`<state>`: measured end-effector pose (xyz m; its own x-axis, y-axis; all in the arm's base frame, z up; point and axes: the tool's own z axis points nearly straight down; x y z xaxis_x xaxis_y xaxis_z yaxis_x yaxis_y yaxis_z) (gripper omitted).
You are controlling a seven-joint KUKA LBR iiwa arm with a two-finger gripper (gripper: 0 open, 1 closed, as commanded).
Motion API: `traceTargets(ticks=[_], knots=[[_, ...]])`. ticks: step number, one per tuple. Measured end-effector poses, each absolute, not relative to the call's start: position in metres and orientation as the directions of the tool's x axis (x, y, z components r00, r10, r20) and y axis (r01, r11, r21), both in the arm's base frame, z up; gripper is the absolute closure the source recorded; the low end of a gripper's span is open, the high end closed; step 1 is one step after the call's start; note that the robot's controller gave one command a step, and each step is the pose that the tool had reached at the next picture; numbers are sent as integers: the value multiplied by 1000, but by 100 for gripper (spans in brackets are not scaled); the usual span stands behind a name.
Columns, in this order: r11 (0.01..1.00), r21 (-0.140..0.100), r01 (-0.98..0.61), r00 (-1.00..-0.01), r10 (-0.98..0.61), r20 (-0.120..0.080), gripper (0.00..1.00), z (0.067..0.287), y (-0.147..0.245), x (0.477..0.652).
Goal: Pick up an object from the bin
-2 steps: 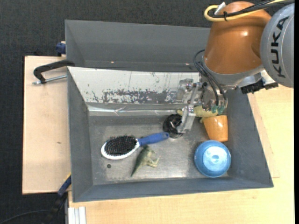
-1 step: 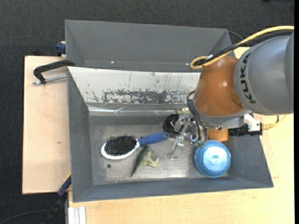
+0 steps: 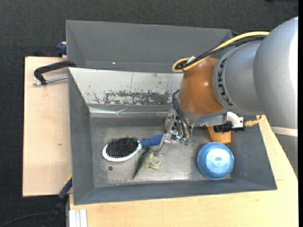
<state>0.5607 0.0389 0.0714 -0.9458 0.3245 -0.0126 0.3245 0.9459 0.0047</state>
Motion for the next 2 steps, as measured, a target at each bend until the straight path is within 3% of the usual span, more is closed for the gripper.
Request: traceTargets(ticks=[1, 2], knots=[[946, 3, 325, -946, 325, -4, 100, 71, 39, 558], [954, 4, 298, -954, 298, -10, 100, 203, 25, 548]])
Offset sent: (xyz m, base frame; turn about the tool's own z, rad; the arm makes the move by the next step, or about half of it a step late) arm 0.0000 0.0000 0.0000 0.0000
